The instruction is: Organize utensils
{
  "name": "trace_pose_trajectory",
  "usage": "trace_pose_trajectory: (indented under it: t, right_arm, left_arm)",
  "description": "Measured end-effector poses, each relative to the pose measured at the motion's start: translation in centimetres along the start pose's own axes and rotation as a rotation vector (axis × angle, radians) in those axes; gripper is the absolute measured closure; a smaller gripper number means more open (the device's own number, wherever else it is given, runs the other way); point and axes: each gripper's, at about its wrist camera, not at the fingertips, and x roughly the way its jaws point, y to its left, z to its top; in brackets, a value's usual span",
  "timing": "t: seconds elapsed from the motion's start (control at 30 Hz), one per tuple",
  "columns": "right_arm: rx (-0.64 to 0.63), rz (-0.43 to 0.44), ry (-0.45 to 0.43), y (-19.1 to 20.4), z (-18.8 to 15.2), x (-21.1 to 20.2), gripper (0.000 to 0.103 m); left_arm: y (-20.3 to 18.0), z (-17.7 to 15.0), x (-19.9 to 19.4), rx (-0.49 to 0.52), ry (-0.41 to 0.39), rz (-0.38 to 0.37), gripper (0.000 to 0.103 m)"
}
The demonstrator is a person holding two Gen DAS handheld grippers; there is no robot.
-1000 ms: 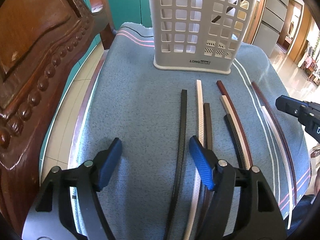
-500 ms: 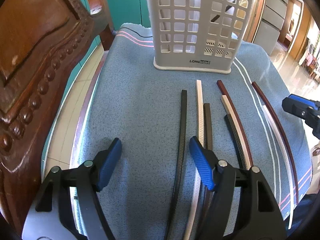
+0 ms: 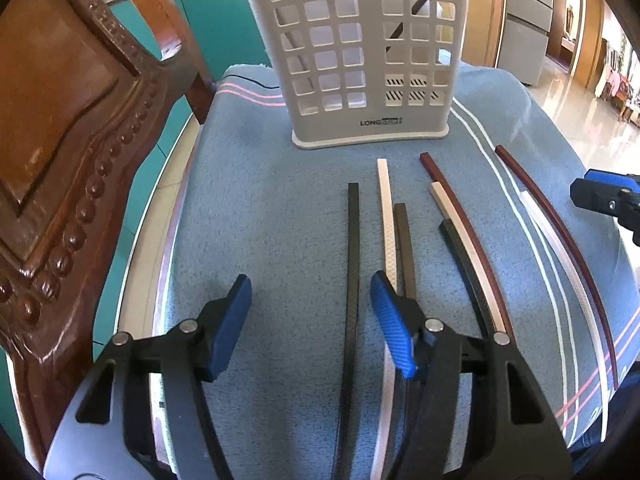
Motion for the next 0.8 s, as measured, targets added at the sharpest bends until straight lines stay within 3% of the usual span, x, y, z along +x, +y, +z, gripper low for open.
trace_pose_trajectory:
  t: [0.27,0.47,0.6,0.8]
  right_arm:
    - [-0.001,0.031,-0.003,0.0,-0.3,-0.4,0.066]
    - [0.020,0.115,-0.024,-1.0,-0.2,-1.7,0.066]
    - [0.078,0.163,-0.035,-2.4,0.1,-2.2,0.066]
    - [0.118,0.146,-0.022,-3.2,0.2,-1.7,0.066]
  left_arm:
    - [0.2,0.5,0.5,0.007,0.018,0.002,0.040]
    - [0.2,1.3,0.4,0.006,0.045,-0.035,0.058]
    - [0.4,2.0,-0.4,-0.009,0.020,-0.058,0.059]
    - [1.5,3.3,-0.6,-0.070,0.020,-0.103,0.059]
